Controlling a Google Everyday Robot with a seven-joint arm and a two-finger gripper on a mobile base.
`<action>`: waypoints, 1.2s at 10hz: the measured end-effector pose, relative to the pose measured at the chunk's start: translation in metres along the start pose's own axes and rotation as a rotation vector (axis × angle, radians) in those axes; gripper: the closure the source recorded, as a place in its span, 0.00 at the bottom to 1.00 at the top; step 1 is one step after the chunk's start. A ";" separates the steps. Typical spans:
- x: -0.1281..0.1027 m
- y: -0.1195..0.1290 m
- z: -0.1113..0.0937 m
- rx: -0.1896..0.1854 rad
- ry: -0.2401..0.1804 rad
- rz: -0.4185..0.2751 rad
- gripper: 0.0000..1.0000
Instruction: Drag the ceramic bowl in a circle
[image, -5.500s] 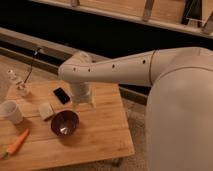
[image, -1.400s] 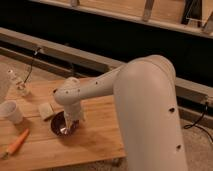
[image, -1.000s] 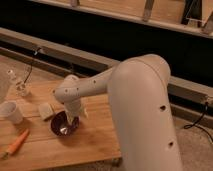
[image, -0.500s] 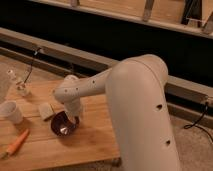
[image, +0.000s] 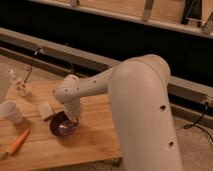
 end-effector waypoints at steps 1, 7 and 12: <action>0.003 -0.001 0.000 0.002 0.012 -0.008 1.00; 0.028 0.008 -0.032 0.009 0.045 -0.074 1.00; 0.071 0.003 -0.038 0.027 0.088 -0.100 1.00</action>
